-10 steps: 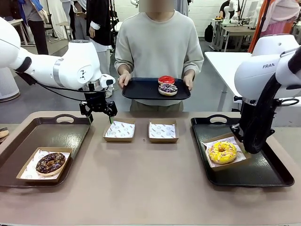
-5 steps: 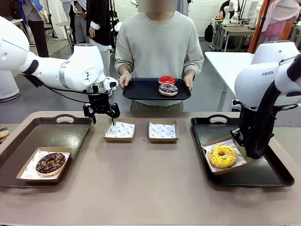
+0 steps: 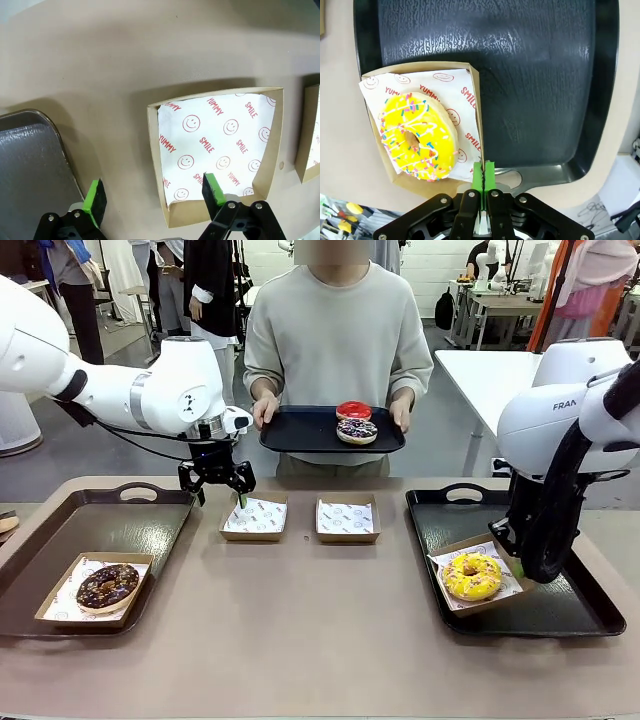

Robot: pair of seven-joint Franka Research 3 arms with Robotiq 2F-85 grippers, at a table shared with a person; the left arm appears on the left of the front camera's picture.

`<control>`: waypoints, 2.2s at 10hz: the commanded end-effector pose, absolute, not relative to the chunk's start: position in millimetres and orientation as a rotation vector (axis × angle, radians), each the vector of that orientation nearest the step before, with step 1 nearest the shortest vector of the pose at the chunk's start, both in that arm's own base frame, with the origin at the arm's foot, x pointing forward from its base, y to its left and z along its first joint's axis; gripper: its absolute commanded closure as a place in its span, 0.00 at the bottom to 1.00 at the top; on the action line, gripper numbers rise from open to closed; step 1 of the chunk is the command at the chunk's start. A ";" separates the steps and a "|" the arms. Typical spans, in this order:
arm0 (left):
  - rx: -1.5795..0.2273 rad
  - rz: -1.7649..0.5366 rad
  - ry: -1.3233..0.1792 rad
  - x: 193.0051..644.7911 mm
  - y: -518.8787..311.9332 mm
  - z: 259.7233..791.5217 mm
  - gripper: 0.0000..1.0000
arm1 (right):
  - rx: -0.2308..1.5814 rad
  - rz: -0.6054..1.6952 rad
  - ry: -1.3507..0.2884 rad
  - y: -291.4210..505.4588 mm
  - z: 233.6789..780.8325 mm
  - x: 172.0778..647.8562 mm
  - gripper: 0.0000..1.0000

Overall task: Individually package the donuts and arrange them on the tray.
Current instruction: Place the picked Paper togo box on the Handle tray while simultaneously picking up another Paper togo box from the table with the other hand.

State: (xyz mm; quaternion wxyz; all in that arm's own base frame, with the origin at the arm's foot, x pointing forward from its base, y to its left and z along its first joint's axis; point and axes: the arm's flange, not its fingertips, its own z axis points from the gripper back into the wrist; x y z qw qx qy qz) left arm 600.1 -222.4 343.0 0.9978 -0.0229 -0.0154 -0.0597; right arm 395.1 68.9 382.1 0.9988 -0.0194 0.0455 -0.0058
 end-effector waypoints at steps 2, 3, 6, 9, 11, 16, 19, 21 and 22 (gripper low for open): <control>-0.037 -0.093 -0.020 606.0 -225.0 343.6 0.00 | -0.024 -0.021 0.083 68.6 373.5 394.7 0.99; -0.036 -0.092 -0.017 606.5 -224.8 341.8 0.00 | -0.027 -0.029 0.081 68.7 373.3 394.7 0.99; -0.033 -0.087 -0.007 608.5 -225.4 337.4 0.00 | -0.028 -0.037 0.084 68.9 372.9 395.1 0.99; -0.036 -0.080 0.021 613.2 -226.4 333.5 0.59 | -0.020 -0.030 0.095 68.5 371.6 395.7 0.71; -0.049 -0.080 0.034 615.3 -227.1 331.9 1.00 | -0.014 -0.027 0.101 67.8 371.2 395.8 0.12; -0.057 -0.074 0.043 616.8 -226.7 331.1 1.00 | 0.009 -0.025 0.110 66.3 369.9 395.2 0.00; -0.059 -0.070 0.048 616.7 -226.4 330.4 1.00 | 0.019 -0.029 0.113 65.4 369.5 393.8 0.00; -0.061 -0.065 0.050 616.3 -225.4 332.4 1.00 | 0.038 -0.031 0.102 62.9 373.8 389.7 0.00; -0.049 -0.066 0.049 614.1 -224.9 335.2 1.00 | 0.055 -0.032 0.082 60.3 380.3 385.5 0.00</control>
